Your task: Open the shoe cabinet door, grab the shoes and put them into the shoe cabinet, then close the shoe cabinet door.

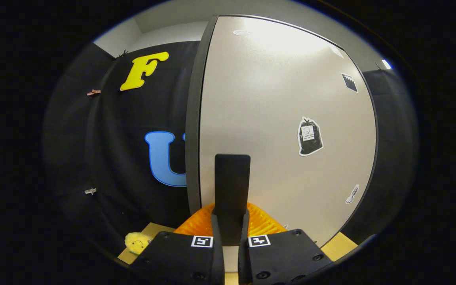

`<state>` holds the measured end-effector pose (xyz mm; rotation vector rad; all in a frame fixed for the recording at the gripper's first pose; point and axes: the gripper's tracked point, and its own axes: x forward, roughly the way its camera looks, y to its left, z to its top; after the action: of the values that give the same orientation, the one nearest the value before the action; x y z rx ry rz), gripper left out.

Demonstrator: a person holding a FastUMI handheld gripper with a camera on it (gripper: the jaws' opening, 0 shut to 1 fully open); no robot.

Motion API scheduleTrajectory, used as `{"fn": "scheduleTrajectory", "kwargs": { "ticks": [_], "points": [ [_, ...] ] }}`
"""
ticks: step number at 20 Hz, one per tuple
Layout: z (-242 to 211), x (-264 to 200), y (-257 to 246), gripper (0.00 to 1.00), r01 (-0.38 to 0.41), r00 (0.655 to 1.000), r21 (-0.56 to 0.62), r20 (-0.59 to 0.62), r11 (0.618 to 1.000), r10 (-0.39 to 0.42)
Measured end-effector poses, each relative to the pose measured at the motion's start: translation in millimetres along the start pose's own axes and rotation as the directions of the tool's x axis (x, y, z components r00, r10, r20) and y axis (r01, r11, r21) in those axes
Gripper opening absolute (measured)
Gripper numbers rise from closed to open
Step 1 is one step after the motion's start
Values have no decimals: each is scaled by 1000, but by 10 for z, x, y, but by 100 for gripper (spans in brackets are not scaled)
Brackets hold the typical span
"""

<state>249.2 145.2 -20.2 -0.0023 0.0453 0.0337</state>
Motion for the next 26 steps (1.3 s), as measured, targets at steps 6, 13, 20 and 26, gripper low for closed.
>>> {"fn": "scheduleTrajectory", "kwargs": {
  "ticks": [6, 13, 20, 26],
  "points": [
    [55, -317, 18, 17, -59, 998, 18, -7, 998, 59],
    [138, -747, -49, 17, -116, 993, 52, -20, 992, 117],
    [163, -1167, -359, 17, -135, 990, 80, -21, 988, 137],
    [178, -1492, -731, 17, -131, 991, 89, -14, 987, 132]
  ]
}}
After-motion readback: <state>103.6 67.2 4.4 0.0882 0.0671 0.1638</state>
